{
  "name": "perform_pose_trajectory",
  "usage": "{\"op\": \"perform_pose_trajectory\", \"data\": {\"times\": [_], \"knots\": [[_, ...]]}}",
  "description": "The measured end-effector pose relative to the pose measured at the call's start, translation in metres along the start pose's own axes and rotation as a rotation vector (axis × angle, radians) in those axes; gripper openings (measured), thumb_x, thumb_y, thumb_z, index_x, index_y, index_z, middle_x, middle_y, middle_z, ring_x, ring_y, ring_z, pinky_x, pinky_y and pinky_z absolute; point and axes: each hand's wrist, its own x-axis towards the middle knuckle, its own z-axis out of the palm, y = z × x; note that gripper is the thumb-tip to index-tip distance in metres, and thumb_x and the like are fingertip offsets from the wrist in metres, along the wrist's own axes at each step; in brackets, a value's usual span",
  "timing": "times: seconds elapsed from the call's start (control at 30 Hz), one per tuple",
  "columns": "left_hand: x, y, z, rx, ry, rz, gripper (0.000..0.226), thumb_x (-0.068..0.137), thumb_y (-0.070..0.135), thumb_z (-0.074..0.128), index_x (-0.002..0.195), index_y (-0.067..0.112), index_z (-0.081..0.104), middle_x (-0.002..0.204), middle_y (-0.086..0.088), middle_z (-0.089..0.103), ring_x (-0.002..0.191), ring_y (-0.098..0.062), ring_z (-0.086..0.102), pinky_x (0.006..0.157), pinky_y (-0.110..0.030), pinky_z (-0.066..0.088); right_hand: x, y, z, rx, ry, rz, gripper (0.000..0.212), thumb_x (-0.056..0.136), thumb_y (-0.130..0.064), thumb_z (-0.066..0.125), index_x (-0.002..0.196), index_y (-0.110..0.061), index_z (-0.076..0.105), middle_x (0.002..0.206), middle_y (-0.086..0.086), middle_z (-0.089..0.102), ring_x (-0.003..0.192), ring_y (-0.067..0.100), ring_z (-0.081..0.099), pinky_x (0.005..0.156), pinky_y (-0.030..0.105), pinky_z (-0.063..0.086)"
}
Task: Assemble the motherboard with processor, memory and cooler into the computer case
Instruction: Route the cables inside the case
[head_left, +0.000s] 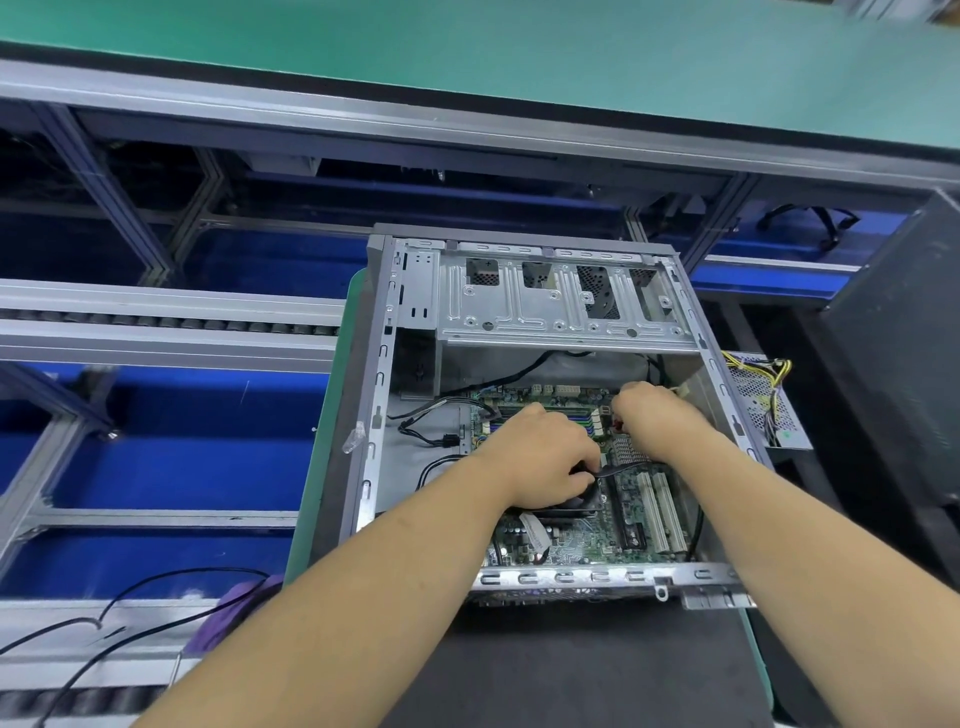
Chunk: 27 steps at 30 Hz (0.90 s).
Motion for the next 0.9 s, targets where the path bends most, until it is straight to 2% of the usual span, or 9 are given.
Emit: {"op": "perform_pose_trajectory", "data": {"times": [0.3,0.37,0.43,0.47,0.53,0.63,0.7,0.77,0.9], "knots": [[0.001,0.000,-0.001,0.014,0.010,0.002,0.023,0.097,0.032,0.053,0.108,0.025,0.072,0.100,0.007,0.069,0.098,-0.018,0.059,0.097,-0.037,0.035,0.004,-0.004,0.001,0.043,-0.038,0.023,0.024,0.085,0.007,0.053,0.095,-0.013,0.062,0.104,0.010,0.053,0.094,0.033,0.064,0.074,0.039,0.055],[0.001,0.000,-0.001,0.016,0.012,0.006,0.022,0.097,0.032,0.053,0.107,0.025,0.072,0.101,0.007,0.069,0.098,-0.018,0.059,0.097,-0.038,0.035,0.004,-0.006,0.001,0.017,-0.046,0.028,0.025,0.085,0.009,0.053,0.098,-0.010,0.063,0.096,0.008,0.048,0.093,0.034,0.064,0.072,0.039,0.054],[0.001,0.000,-0.002,0.025,0.014,0.007,0.022,0.097,0.032,0.053,0.107,0.025,0.072,0.101,0.007,0.069,0.098,-0.018,0.059,0.097,-0.039,0.035,0.001,-0.007,-0.001,-0.019,-0.045,0.023,0.024,0.085,0.011,0.051,0.092,-0.011,0.059,0.086,0.005,0.039,0.092,0.035,0.064,0.069,0.038,0.051],[0.001,0.000,-0.002,0.032,0.014,0.008,0.022,0.097,0.032,0.053,0.106,0.025,0.072,0.101,0.007,0.069,0.097,-0.019,0.059,0.097,-0.039,0.035,0.000,-0.007,-0.003,-0.015,-0.044,0.022,0.024,0.085,0.011,0.050,0.089,-0.012,0.056,0.086,0.005,0.040,0.092,0.035,0.064,0.069,0.038,0.051],[-0.001,-0.001,-0.002,0.037,0.011,0.005,0.021,0.096,0.031,0.053,0.103,0.024,0.071,0.097,0.006,0.068,0.094,-0.019,0.058,0.096,-0.039,0.036,-0.001,-0.008,-0.006,0.045,-0.045,0.043,0.022,0.086,0.009,0.051,0.089,-0.011,0.059,0.097,0.008,0.056,0.093,0.034,0.065,0.075,0.038,0.056],[-0.003,-0.003,-0.001,0.030,0.017,-0.015,0.019,0.096,0.029,0.052,0.099,0.023,0.070,0.093,0.006,0.067,0.091,-0.019,0.057,0.094,-0.038,0.035,-0.006,-0.005,-0.007,0.147,-0.082,0.107,0.023,0.089,0.002,0.057,0.102,-0.008,0.072,0.102,0.012,0.070,0.090,0.030,0.068,0.079,0.036,0.059],[-0.005,-0.006,-0.001,0.013,0.034,-0.025,0.016,0.095,0.029,0.053,0.096,0.024,0.069,0.090,0.006,0.066,0.089,-0.019,0.057,0.092,-0.037,0.034,-0.009,0.000,-0.010,0.271,-0.062,0.156,0.014,0.091,-0.010,0.067,0.103,-0.008,0.075,0.101,0.012,0.072,0.088,0.030,0.068,0.080,0.036,0.060],[-0.005,-0.007,-0.001,0.009,0.038,-0.039,0.016,0.095,0.028,0.053,0.094,0.024,0.069,0.087,0.006,0.066,0.086,-0.019,0.057,0.090,-0.037,0.034,-0.010,0.002,-0.014,0.331,-0.037,0.190,0.016,0.093,-0.023,0.072,0.099,-0.008,0.076,0.100,0.012,0.073,0.089,0.029,0.069,0.080,0.037,0.060],[-0.003,-0.008,0.002,-0.039,0.053,-0.058,0.015,0.096,0.029,0.055,0.097,0.026,0.069,0.092,0.009,0.068,0.090,-0.018,0.059,0.094,-0.037,0.033,-0.012,-0.002,-0.016,0.302,-0.008,0.198,0.018,0.097,-0.023,0.067,0.091,-0.007,0.073,0.098,0.013,0.073,0.090,0.029,0.068,0.080,0.038,0.060]]}}
